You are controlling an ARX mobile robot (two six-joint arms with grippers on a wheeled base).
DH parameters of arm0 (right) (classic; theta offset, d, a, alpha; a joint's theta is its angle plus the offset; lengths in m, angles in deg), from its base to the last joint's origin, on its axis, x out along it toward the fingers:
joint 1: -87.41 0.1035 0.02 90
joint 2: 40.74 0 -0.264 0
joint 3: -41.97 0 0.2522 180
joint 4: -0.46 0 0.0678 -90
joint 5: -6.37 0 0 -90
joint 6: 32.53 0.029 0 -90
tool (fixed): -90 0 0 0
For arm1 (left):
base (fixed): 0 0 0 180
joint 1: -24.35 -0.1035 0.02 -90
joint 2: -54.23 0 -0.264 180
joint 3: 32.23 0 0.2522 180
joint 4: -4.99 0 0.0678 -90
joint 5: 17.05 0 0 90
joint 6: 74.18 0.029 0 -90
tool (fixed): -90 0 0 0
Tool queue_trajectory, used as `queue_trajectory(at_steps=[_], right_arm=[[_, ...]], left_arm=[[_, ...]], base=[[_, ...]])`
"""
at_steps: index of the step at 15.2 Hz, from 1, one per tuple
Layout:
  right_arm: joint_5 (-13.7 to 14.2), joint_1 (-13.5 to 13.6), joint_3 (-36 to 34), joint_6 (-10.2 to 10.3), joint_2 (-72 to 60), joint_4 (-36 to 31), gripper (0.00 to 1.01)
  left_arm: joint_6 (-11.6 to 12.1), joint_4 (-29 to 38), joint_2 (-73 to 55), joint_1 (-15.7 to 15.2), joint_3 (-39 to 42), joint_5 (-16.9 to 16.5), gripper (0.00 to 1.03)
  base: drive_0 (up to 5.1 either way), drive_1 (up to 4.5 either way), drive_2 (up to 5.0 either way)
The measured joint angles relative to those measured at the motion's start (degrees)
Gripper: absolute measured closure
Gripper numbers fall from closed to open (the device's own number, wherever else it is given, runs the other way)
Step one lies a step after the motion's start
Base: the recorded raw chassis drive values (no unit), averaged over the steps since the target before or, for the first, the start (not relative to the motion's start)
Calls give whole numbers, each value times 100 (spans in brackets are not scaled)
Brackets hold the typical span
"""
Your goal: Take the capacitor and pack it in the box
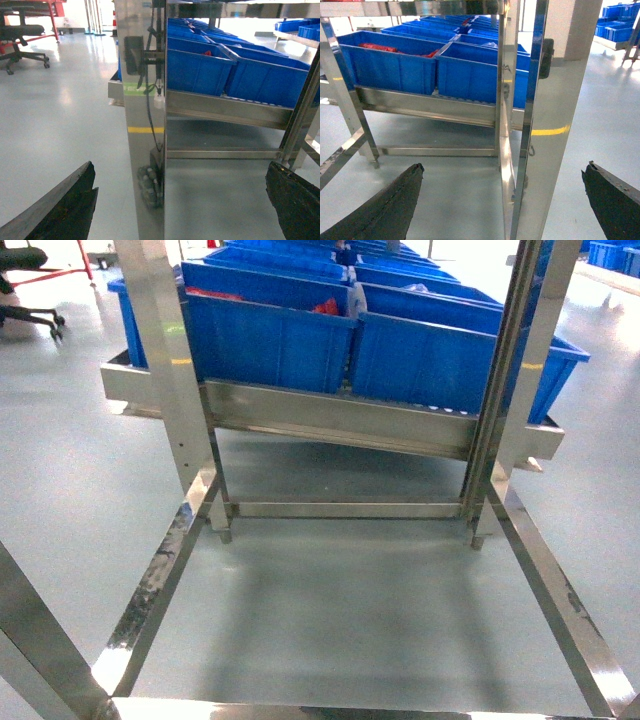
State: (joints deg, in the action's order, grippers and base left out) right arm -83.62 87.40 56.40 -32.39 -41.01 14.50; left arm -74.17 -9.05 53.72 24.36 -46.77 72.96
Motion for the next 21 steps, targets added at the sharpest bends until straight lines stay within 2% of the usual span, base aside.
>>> queue_trajectory(at_steps=[21], right_arm=[[-2,0,0,-7,0,0,3]], left_arm=[[-2,7,0,0,0,2,5]], base=[[0,0,0]])
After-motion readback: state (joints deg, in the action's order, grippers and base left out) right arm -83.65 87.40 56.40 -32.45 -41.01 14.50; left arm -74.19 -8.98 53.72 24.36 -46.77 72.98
